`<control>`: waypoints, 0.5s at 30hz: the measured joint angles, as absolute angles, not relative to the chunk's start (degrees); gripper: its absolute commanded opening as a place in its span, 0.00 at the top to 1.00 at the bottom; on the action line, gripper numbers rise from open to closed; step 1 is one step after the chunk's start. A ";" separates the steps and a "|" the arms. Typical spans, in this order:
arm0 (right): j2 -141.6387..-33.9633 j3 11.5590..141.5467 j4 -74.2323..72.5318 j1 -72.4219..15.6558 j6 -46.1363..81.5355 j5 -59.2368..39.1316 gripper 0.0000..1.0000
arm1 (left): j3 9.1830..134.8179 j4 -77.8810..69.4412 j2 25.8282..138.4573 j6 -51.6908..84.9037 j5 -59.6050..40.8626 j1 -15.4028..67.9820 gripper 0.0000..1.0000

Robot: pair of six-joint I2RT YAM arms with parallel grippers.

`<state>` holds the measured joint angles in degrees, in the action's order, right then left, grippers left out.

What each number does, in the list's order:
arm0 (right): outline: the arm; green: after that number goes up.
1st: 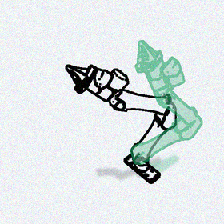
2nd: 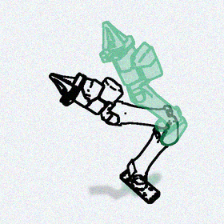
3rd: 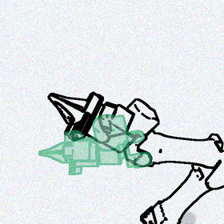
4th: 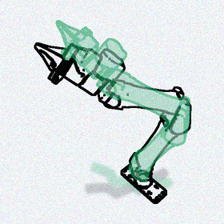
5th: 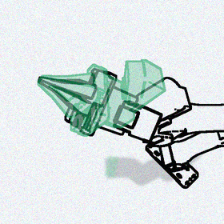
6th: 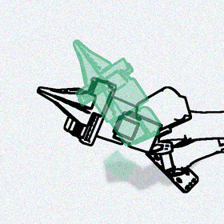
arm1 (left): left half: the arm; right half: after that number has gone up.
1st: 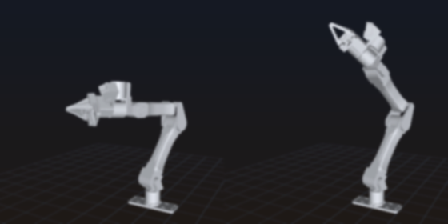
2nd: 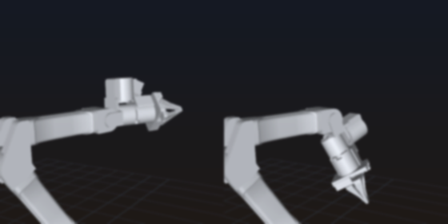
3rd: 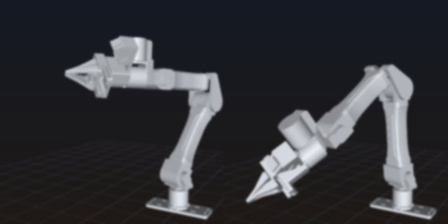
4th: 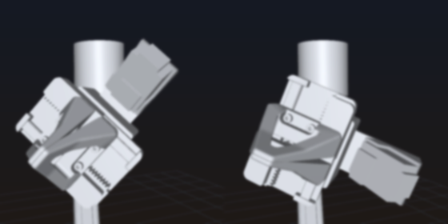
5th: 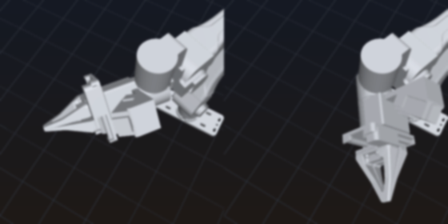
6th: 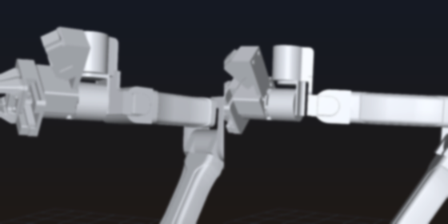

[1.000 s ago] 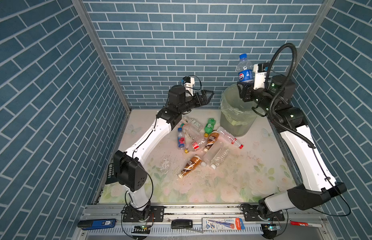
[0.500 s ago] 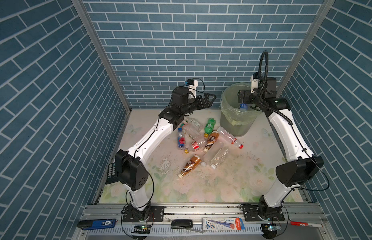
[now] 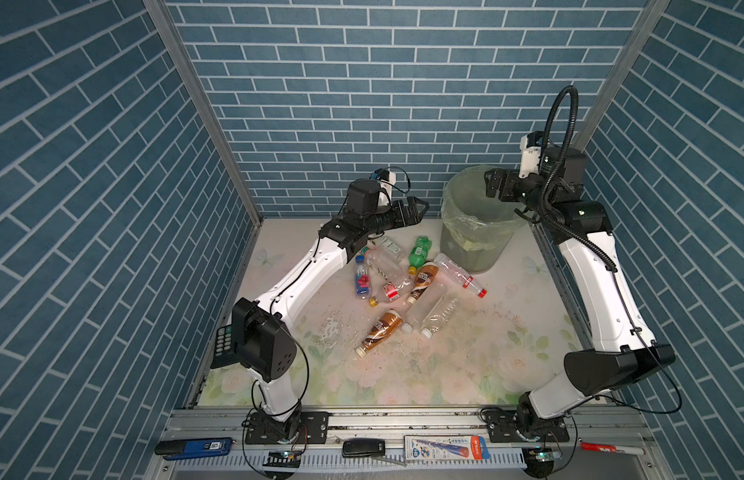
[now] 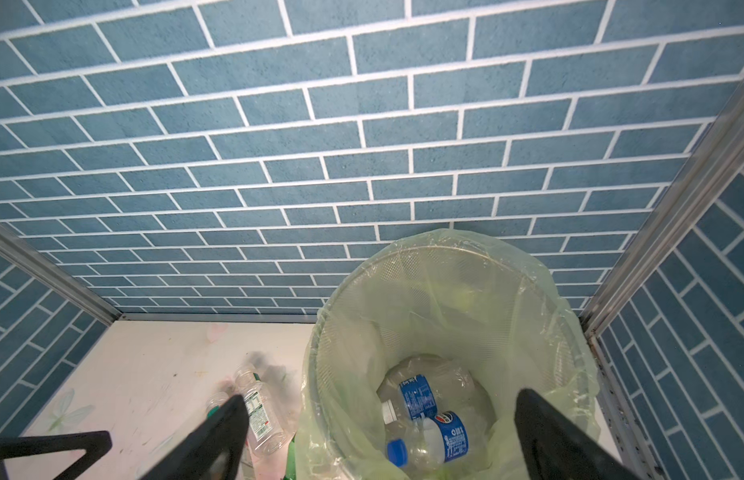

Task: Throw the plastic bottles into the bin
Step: 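Raise the right gripper away from the bin while the left gripper holds still, then grasp the blue-capped FIJI bottle with the left gripper while the right gripper returns toward it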

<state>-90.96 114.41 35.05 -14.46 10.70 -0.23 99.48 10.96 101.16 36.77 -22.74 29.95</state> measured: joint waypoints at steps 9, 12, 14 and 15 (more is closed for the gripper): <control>-92.03 114.37 33.98 -22.33 11.60 -2.00 0.01 | 89.36 19.29 97.76 35.46 -18.96 24.69 0.01; -93.80 114.30 33.89 -26.94 10.87 -1.61 0.01 | 84.79 21.63 95.50 35.07 -17.34 22.79 0.01; -95.26 113.56 33.71 -29.50 10.00 -1.28 0.01 | 81.49 22.44 93.95 35.07 -16.60 21.80 0.01; -95.92 112.53 33.54 -30.79 9.80 -1.23 0.01 | 79.64 22.72 93.19 35.07 -16.27 21.37 0.01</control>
<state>-95.92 112.53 33.54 -30.79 9.80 -1.23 79.64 22.72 93.19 35.07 -16.27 21.37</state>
